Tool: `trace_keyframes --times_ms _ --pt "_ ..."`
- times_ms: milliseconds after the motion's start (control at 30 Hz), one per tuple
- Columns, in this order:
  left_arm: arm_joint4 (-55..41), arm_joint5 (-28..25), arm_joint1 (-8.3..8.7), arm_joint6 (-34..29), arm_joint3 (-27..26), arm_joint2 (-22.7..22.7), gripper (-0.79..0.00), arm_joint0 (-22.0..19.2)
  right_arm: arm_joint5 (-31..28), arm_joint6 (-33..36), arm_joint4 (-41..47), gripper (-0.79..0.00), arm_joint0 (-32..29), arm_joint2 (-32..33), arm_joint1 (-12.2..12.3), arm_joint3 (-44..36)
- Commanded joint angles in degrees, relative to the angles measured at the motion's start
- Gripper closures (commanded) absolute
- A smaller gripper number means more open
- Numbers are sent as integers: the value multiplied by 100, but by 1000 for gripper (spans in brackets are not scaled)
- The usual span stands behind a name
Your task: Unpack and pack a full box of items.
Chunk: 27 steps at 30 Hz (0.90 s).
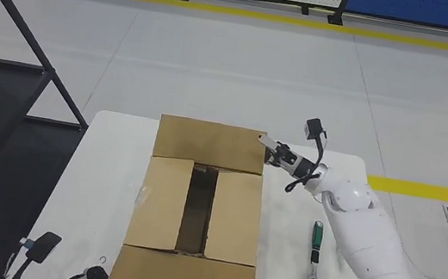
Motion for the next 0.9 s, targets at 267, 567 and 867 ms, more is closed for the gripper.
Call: trace_keyframes --times_ms 267,567,867 --pt "-214 -28 278 27 -399 381 -785 106 -423 502 302 -785 -53 250 74 -319" --pt "-933 -129 563 128 -308 456 -785 75 -338 688 72 -785 -394 440 222 -1180" --pt "-1215 -360 612 396 -101 717 -785 -203 -62 1009 -129 -785 -848 716 413 -2111"
